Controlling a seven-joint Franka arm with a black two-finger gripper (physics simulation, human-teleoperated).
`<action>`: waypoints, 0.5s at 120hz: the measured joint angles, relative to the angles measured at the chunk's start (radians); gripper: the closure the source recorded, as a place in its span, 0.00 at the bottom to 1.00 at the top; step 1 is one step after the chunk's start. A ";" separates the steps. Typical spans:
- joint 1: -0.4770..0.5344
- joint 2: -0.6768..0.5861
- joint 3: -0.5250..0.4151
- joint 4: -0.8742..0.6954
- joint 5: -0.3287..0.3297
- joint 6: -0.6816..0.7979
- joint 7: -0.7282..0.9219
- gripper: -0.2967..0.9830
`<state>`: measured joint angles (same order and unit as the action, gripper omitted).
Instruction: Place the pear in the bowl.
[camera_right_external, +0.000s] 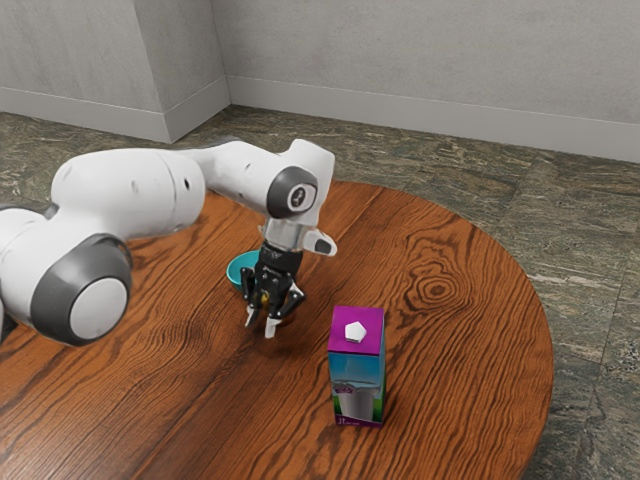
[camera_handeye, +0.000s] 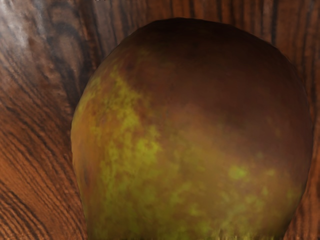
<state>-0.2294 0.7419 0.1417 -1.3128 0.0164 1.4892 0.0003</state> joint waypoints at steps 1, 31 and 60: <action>0.000 -0.001 0.000 0.000 0.000 -0.001 0.000 0.73; 0.006 -0.083 0.000 0.003 0.034 -0.026 -0.001 0.76; 0.119 -0.132 0.000 0.063 0.060 -0.010 0.004 0.76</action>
<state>-0.1104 0.6100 0.1416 -1.2498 0.0767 1.4789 0.0043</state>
